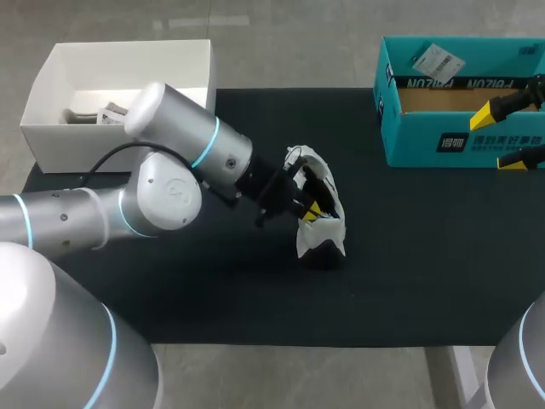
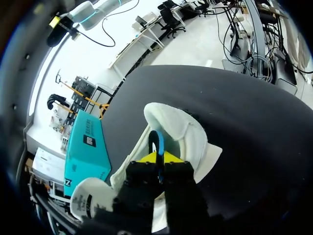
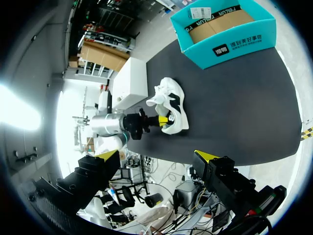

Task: Take the shoe out of the shoebox, open the shoe tongue, remove and reinsert the insole, then place the shoe into the shoebox

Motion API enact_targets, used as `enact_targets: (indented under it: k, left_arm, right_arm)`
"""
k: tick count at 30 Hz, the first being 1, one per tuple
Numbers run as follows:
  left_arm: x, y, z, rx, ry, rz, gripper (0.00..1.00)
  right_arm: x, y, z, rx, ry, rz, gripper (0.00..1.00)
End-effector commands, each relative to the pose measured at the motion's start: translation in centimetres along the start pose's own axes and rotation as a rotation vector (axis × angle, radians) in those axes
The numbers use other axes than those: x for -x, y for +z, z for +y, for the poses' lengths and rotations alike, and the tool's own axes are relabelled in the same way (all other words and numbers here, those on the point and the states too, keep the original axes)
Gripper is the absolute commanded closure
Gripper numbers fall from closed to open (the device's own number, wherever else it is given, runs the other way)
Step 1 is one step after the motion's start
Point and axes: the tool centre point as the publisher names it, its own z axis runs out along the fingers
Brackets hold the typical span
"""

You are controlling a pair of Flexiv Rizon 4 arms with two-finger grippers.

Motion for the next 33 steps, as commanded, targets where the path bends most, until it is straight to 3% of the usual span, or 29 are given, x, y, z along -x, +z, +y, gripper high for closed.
enact_targets:
  k: [1,5,13,16,17,19,32,33]
  left_arm:
    - [0.4,-0.5,-0.3,-0.004,0.009,-0.014,0.67]
    - [0.7,-1.4,-0.6,-0.002,0.019,-0.029,0.62]
    - [0.6,-1.9,-0.8,0.006,0.025,-0.036,0.65]
    - [0.5,-1.9,-0.8,0.005,0.024,-0.035,0.73]
    - [0.5,-1.8,-0.7,0.003,0.022,-0.034,0.79]
    - [0.3,-1.5,-0.7,-0.001,0.019,-0.028,1.00]
    - [-0.6,-0.4,-0.5,-0.014,0.000,0.033,1.00]
    - [-0.5,-0.6,-0.6,-0.016,-0.001,0.034,0.87]
  right_arm:
    - [0.0,0.1,-0.1,0.002,0.001,-0.002,0.00]
    - [0.0,0.1,-0.1,0.002,0.001,-0.002,0.00]
    - [0.0,0.1,-0.1,0.002,0.001,-0.002,0.00]
    - [0.0,0.1,-0.1,0.002,0.001,-0.002,0.00]
    - [0.0,0.1,-0.1,0.002,0.001,-0.002,0.00]
    - [0.0,0.1,-0.1,0.002,0.001,-0.002,0.00]
    - [0.0,0.1,-0.1,0.002,0.001,-0.002,0.00]
    - [0.0,0.1,-0.1,0.002,0.001,-0.002,0.00]
